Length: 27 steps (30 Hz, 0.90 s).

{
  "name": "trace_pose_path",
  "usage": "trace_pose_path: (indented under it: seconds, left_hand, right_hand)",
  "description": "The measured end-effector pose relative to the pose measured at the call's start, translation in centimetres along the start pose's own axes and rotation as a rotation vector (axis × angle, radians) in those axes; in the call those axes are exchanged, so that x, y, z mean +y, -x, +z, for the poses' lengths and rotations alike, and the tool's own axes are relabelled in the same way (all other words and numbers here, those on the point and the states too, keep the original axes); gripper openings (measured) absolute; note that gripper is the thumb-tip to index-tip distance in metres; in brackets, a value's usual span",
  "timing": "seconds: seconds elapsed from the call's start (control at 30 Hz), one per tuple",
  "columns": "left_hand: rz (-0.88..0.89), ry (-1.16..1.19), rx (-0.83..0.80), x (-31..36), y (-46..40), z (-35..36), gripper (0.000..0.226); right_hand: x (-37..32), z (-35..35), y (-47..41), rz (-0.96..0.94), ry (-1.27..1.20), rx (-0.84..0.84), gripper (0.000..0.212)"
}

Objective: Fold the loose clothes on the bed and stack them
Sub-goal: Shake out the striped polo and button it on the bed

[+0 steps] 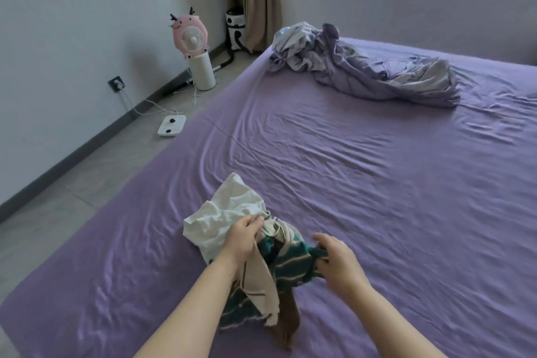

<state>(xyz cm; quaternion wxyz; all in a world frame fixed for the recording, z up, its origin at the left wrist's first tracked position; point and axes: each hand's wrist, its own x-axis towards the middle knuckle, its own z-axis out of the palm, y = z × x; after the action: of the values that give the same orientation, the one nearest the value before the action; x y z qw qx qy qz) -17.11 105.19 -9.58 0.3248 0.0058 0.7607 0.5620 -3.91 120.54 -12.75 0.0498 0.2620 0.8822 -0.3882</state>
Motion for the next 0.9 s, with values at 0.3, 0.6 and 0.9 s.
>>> trace_pose_path:
  seconds: [0.3, 0.6, 0.9]
  left_hand:
    - [0.194, 0.168, -0.372, 15.7, 9.8, 10.3, 0.021]
    - [0.431, 0.063, -0.442, 25.6, 23.1, 19.2, 0.015]
    - [0.524, -0.025, -0.539, 29.2, 32.8, 24.8, 0.033]
  right_hand:
    - [-3.0, -18.0, 9.0, -0.116, -0.144, 0.123, 0.069]
    - [-2.8, -32.4, 22.0, -0.145, -0.364, 0.375, 0.016]
    - [-0.1, -40.0, 33.6, -0.058, -0.73, 0.44, 0.02]
